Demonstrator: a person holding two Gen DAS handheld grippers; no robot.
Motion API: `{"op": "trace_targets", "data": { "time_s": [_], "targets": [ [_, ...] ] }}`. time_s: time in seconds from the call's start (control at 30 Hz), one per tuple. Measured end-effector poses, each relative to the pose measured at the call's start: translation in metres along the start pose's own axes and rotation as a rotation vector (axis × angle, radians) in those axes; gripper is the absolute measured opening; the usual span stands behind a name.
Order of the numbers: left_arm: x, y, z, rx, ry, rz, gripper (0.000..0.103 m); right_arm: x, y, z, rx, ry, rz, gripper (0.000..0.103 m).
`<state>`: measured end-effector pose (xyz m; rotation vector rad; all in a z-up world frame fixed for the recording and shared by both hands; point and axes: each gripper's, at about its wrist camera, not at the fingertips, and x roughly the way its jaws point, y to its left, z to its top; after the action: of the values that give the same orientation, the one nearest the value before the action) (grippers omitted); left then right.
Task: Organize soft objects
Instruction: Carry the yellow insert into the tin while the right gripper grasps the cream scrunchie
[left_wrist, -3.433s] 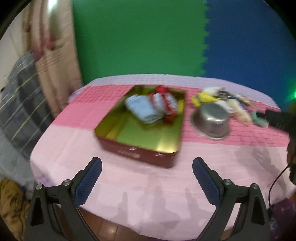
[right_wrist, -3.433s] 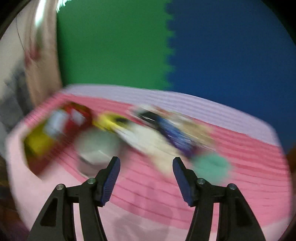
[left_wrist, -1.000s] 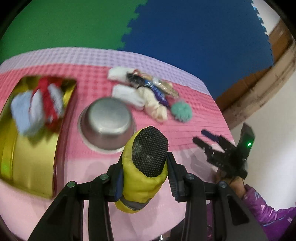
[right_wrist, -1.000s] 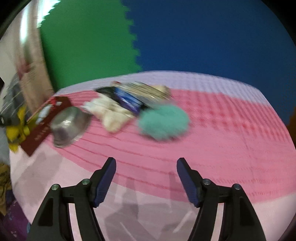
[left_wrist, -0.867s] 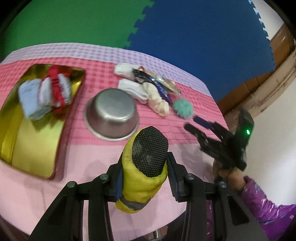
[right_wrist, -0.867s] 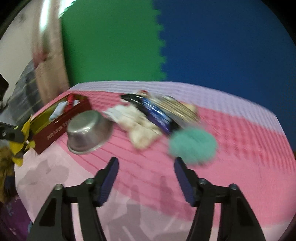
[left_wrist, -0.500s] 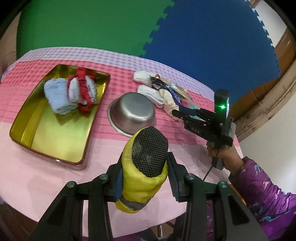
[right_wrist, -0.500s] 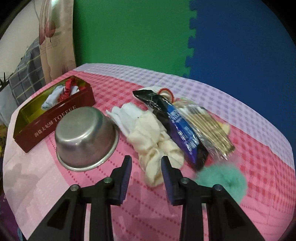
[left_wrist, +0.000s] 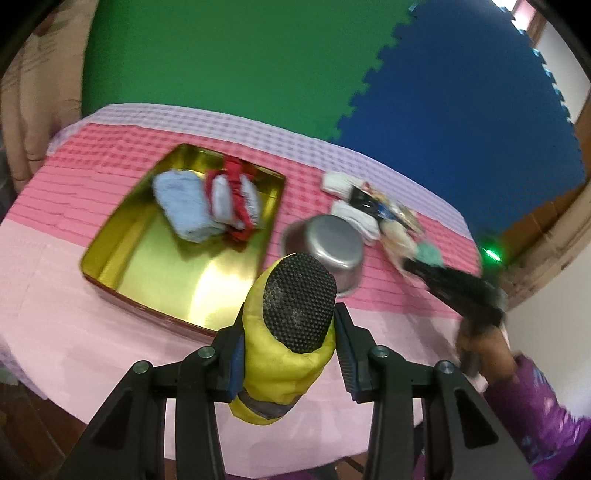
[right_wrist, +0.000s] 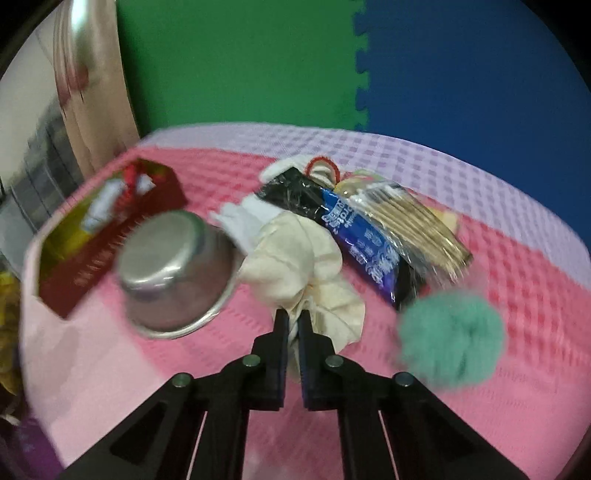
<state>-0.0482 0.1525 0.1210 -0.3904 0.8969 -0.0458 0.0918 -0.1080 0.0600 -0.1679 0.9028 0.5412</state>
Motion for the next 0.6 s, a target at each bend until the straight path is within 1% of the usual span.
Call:
{"op": "trace_targets", "data": {
  "time_s": [0.07, 0.17, 0.2, 0.3, 0.4, 0.6],
  "targets": [
    [0.000, 0.009, 0.004, -0.008, -0.013, 0.038, 0.038, -0.023, 0.001, -0.018, 0.054, -0.029, 0.067, 0.005],
    [0.006, 0.020, 0.010, 0.003, -0.019, 0.091, 0.038, -0.042, 0.004, -0.039, 0.105, -0.036, 0.102, 0.005],
    [0.009, 0.024, 0.012, 0.009, -0.022, 0.113, 0.038, -0.049, 0.004, -0.049, 0.138, -0.039, 0.130, 0.005],
    [0.015, 0.034, 0.018, 0.032, -0.021, 0.150, 0.038, -0.061, 0.001, -0.065, 0.206, -0.038, 0.180, 0.005],
    [0.026, 0.044, 0.026, 0.057, -0.017, 0.188, 0.038, -0.069, 0.003, -0.074, 0.247, -0.035, 0.203, 0.005],
    [0.047, 0.059, 0.042, 0.141, 0.003, 0.270, 0.038, -0.081, 0.010, -0.083, 0.260, -0.037, 0.214, 0.005]
  ]
}}
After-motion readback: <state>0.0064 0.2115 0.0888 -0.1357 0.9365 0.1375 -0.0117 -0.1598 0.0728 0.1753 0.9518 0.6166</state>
